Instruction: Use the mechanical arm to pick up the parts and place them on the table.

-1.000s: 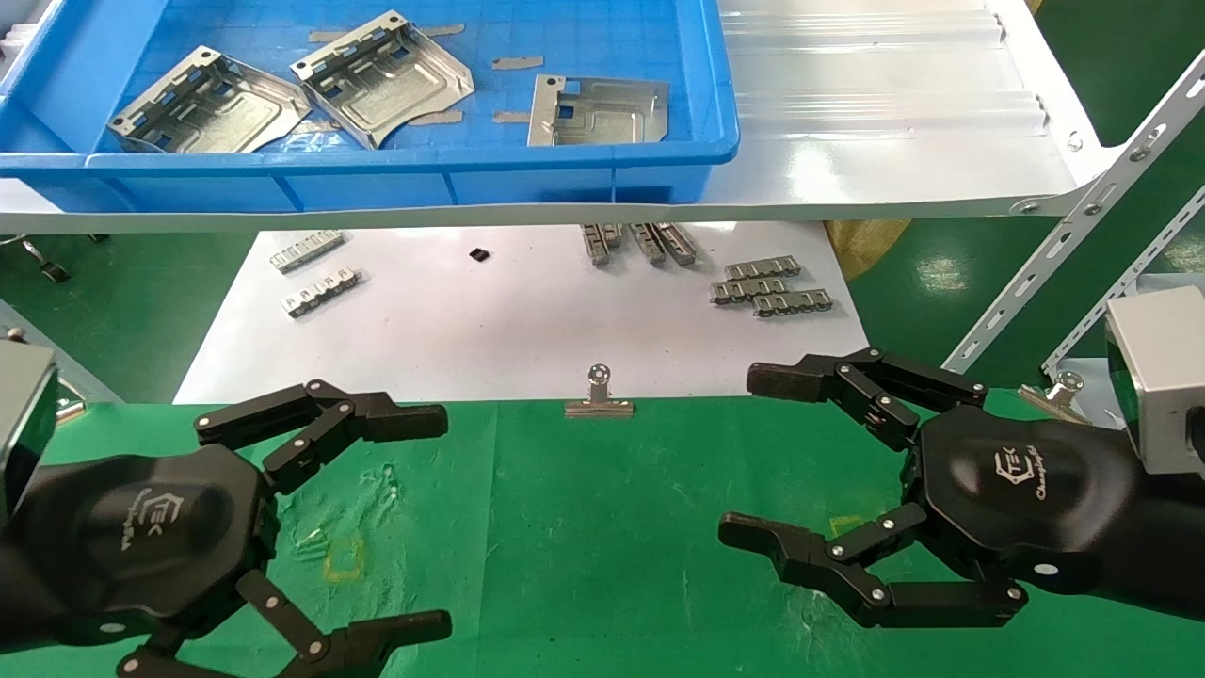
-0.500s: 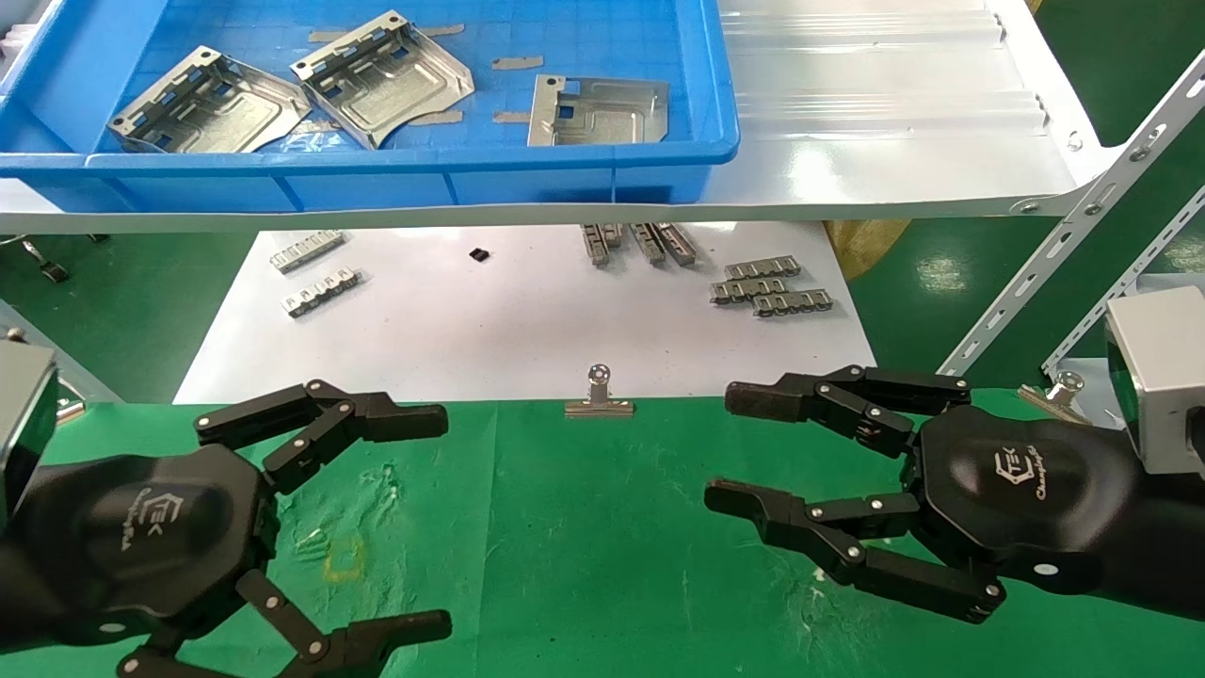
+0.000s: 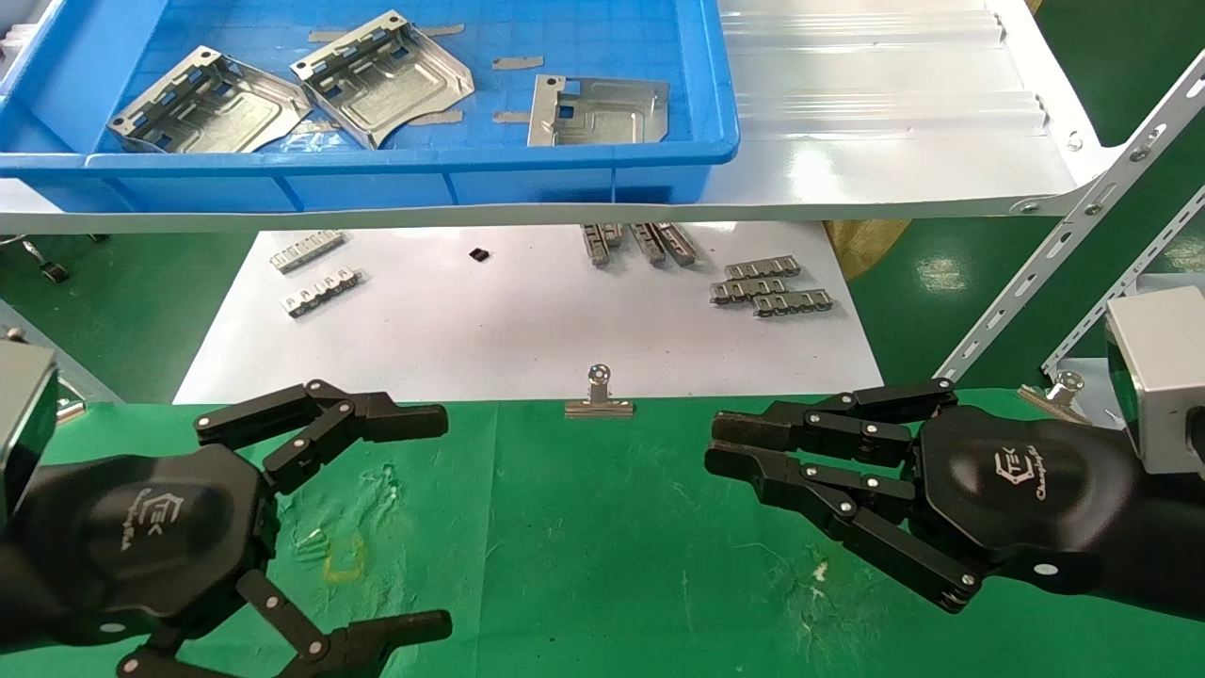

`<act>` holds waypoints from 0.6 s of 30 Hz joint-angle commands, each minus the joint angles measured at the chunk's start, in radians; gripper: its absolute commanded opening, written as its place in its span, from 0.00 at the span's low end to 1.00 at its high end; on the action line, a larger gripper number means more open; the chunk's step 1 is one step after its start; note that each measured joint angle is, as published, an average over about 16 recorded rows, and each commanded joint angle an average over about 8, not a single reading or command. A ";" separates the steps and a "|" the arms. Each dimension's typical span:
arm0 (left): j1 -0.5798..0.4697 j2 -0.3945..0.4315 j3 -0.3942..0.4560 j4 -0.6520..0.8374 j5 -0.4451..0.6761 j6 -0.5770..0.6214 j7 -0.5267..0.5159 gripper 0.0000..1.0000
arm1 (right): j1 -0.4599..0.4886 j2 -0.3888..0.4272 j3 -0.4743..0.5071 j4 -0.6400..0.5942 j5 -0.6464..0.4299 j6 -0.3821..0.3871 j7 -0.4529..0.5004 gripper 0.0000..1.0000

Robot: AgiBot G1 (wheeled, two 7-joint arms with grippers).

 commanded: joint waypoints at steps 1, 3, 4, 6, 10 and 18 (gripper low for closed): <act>0.009 -0.002 -0.001 -0.003 -0.004 0.002 0.001 1.00 | 0.000 0.000 0.000 0.000 0.000 0.000 0.000 0.00; -0.025 0.003 -0.002 0.002 0.009 -0.008 -0.001 1.00 | 0.000 0.000 0.000 0.000 0.000 0.000 0.000 0.00; -0.050 0.007 -0.001 0.009 0.019 -0.013 -0.002 1.00 | 0.000 0.000 0.000 0.000 0.000 0.000 0.000 0.00; -0.118 0.024 0.003 0.033 0.045 -0.025 -0.007 1.00 | 0.000 0.000 0.000 0.000 0.000 0.000 0.000 0.00; -0.306 0.092 0.035 0.146 0.133 -0.045 -0.013 1.00 | 0.000 0.000 0.000 0.000 0.000 0.000 0.000 0.00; -0.684 0.303 0.157 0.588 0.407 -0.166 0.026 1.00 | 0.000 0.000 0.000 0.000 0.000 0.000 0.000 0.00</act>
